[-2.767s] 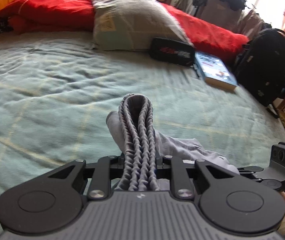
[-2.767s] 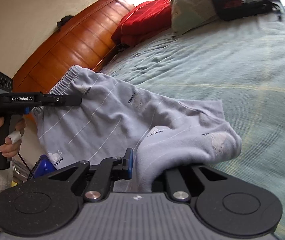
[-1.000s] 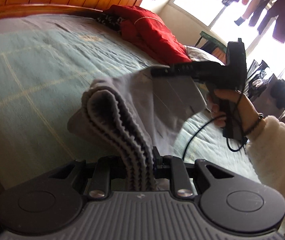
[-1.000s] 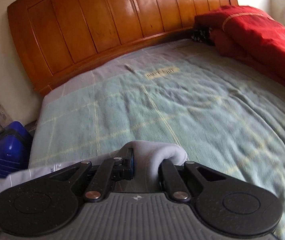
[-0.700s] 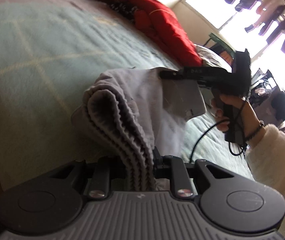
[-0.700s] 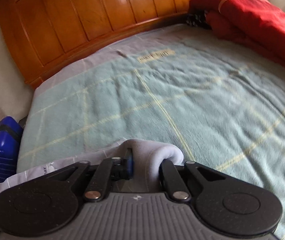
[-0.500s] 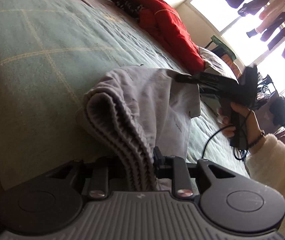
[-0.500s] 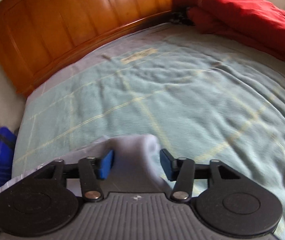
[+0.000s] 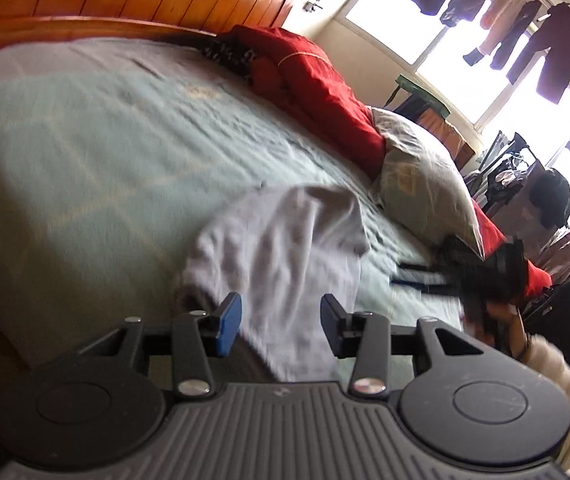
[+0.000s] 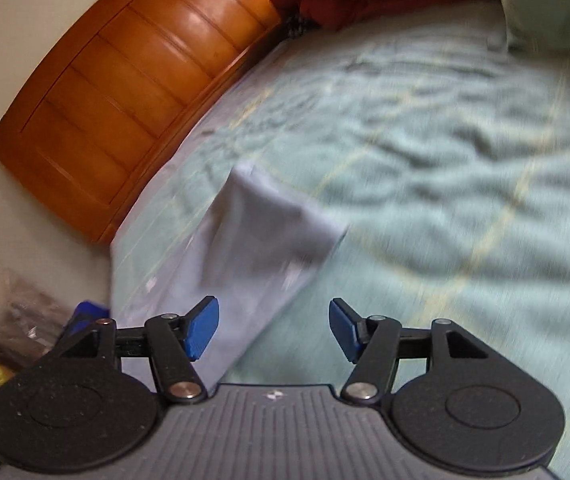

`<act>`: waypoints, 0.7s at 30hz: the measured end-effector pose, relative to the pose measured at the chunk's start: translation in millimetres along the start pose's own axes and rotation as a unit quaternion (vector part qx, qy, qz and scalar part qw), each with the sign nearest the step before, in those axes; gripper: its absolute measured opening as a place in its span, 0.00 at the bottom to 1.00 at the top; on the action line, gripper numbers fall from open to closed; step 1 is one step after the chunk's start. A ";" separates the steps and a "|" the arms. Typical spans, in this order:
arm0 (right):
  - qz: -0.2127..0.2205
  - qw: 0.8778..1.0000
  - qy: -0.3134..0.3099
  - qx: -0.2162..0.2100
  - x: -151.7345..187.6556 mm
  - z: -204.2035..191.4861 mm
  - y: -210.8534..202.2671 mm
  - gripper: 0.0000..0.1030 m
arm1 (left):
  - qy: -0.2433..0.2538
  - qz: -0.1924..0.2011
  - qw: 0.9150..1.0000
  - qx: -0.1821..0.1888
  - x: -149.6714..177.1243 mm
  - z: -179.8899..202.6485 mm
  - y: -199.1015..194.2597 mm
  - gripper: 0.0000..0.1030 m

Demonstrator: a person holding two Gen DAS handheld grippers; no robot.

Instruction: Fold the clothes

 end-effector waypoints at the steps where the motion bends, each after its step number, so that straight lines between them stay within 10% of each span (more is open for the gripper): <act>1: -0.006 1.000 0.003 -0.011 7.3 -6.1 2.1 0.64 | 0.002 -0.003 1.000 -0.006 -11.1 -2.2 6.0 0.42; 12: 0.059 0.991 0.108 -0.057 5.8 14.7 48.4 0.64 | -0.017 -0.037 0.999 0.024 -16.7 -5.2 69.4 0.43; 21: 0.109 0.991 0.077 -0.025 -16.1 17.9 46.9 0.62 | -0.013 -0.037 0.999 0.033 -3.1 -4.6 62.7 0.44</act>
Point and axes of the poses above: each gripper's, at about its wrist camera, not at the fingertips, and y roughly the way its jaws point, z to its right, x to its underside, the point moved 10 cm from there along y, roughly the way its jaws point, and after that the axes turned 4 degrees about -x, right-handed, at the moved point
